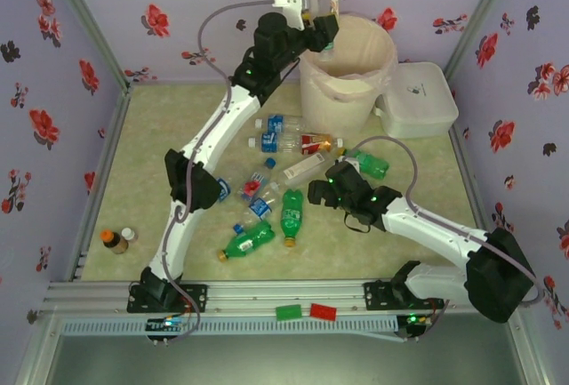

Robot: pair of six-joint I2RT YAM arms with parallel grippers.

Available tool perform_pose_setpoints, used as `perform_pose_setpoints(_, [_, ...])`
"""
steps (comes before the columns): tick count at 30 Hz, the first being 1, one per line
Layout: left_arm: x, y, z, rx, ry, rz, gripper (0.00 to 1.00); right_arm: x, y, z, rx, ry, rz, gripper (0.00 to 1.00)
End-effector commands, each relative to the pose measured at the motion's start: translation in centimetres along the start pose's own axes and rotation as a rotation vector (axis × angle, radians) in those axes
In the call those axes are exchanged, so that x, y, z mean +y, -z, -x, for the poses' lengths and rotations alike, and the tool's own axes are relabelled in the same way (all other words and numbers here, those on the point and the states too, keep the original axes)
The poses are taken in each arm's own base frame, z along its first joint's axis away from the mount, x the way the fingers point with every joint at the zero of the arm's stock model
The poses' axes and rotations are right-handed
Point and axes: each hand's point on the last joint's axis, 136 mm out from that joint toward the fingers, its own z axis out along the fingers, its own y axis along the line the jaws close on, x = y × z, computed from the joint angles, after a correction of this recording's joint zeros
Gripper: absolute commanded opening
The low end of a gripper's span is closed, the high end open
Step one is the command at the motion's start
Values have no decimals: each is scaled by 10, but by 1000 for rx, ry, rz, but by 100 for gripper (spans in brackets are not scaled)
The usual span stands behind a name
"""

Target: Put the plastic bottles in the bin

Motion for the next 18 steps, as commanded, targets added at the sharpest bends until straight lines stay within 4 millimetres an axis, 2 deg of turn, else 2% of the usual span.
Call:
perform_pose_setpoints(1, [-16,-7,18,-185,-35,-56,44,7,2,6,-9,17,28,100])
perform_pose_setpoints(7, [-10,-25,-10,-193,-60,-38,45,3,7,2,-1,13,24,100])
perform_pose_setpoints(12, [4,-29,-25,-167,-77,13,54,-2,17,3,-27,-6,27,100])
perform_pose_setpoints(14, [9,-30,-30,-160,-79,25,61,-4,21,5,-46,-16,28,100])
perform_pose_setpoints(16, [10,-31,-33,-150,-75,30,78,-6,26,8,-66,-27,30,100])
perform_pose_setpoints(18, [10,-31,-33,-144,-70,34,88,-9,31,10,-81,-33,27,100])
